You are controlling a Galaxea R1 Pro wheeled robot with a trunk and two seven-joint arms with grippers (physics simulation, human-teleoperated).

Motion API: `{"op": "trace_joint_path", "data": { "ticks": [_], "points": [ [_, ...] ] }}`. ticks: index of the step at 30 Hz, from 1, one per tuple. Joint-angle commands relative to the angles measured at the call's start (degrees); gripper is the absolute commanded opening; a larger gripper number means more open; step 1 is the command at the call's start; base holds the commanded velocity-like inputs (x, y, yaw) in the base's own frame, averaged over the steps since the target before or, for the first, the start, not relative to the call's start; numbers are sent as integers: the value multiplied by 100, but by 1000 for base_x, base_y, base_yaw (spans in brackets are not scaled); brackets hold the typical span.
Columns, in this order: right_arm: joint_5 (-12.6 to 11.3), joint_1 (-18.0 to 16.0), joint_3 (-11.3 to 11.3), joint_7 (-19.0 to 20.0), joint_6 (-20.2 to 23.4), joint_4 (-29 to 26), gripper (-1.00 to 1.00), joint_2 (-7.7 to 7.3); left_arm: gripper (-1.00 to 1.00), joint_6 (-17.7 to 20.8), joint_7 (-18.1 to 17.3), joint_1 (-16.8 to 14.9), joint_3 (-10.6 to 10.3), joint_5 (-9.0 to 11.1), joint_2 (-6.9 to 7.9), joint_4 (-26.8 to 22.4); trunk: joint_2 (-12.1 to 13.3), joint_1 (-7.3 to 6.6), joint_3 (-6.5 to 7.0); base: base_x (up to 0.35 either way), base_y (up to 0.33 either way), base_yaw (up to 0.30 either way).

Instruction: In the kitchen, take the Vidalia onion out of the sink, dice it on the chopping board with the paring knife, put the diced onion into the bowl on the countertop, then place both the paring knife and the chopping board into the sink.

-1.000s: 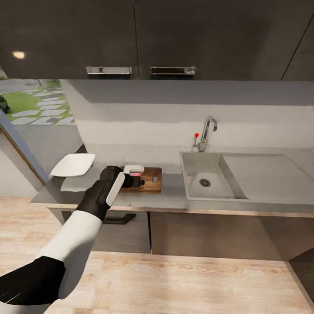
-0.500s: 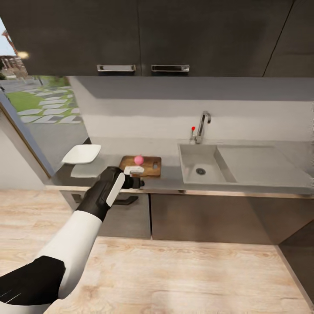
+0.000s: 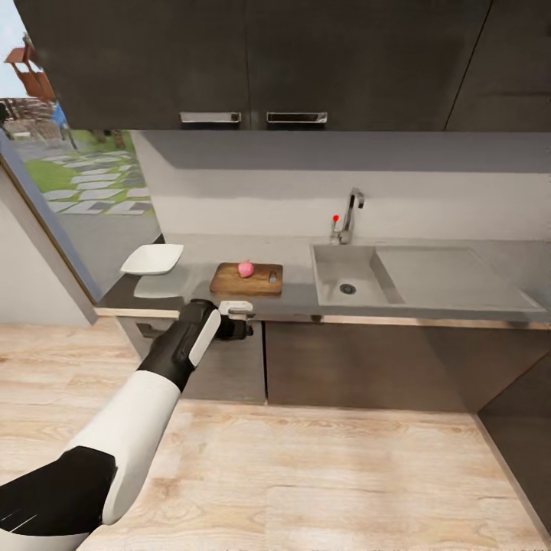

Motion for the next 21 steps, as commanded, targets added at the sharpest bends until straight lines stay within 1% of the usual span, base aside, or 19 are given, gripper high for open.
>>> {"op": "trace_joint_path", "data": {
  "ticks": [1, 5, 6, 7, 8, 9, 12, 13, 15, 16, 17, 19, 20, 21],
  "points": [
    [-39, 2, 18, -13, -9, -7, 100, -5, 100, 12, 51, -5, -15, 61, -2, 95, -11, 3, -10, -20, 0, 0],
    [-38, 2, 17, -13, -9, -1, 100, -5, 100, -85, 39, -5, -18, 59, -17, 508, -11, 3, -10, -7, 0, 0],
    [-38, 2, 15, -13, -9, 24, 100, -5, 100, -257, 34, -5, -21, 60, -25, 765, -11, 3, -10, -2, 0, 0],
    [-38, 2, 14, -13, -9, 34, 100, -5, 100, -338, 33, -5, -22, 60, -28, 867, -11, 3, -10, -2, 0, 0],
    [-38, 2, 12, -13, -9, 55, 100, -5, 100, -531, 30, -5, -29, 60, -32, 1099, -11, 3, -10, -1, 0, 0],
    [-38, 2, 11, -13, -9, 62, 100, -5, 100, -642, 27, -5, -32, 60, -35, 1227, -11, 3, -10, 0, 0, 0],
    [-38, 2, 9, -13, -9, 86, 100, -5, 100, -1505, 13, -5, -42, 61, -48, 2212, -11, 3, -10, 0, 0, 0],
    [-36, 2, 9, -11, -9, 87, 100, -5, 100, -1683, 10, -5, -43, 61, -49, 2403, -11, 3, -10, 0, 0, 0],
    [-32, 2, 9, -7, -9, 93, 100, -5, 100, -2503, 0, -5, -45, 61, -56, 3210, -11, 3, -10, 0, 0, 0],
    [-31, 2, 9, -6, -9, 97, 100, -5, 100, -3167, -19, -5, -45, 61, -66, 3834, -11, 3, -10, 0, 0, 0],
    [-31, 2, 8, -5, -9, 97, 100, -5, 100, -3385, -35, -5, -45, 62, -72, 4036, -11, 3, -10, 0, 0, 0],
    [-30, 2, 8, -5, -9, 99, 100, -5, 100, -4132, -148, -3, -41, 65, -86, 4740, -11, 3, -10, 0, 0, 0],
    [-30, 2, 8, -5, -9, 99, 100, -5, 100, -4275, -184, -2, -40, 66, -86, 4847, -11, 3, -10, 0, 0, 0],
    [-30, 2, 8, -6, -9, 100, 100, -5, 100, -4506, -245, 3, -39, 69, -82, 4999, -11, 3, -10, 0, 0, 0]
  ]
}}
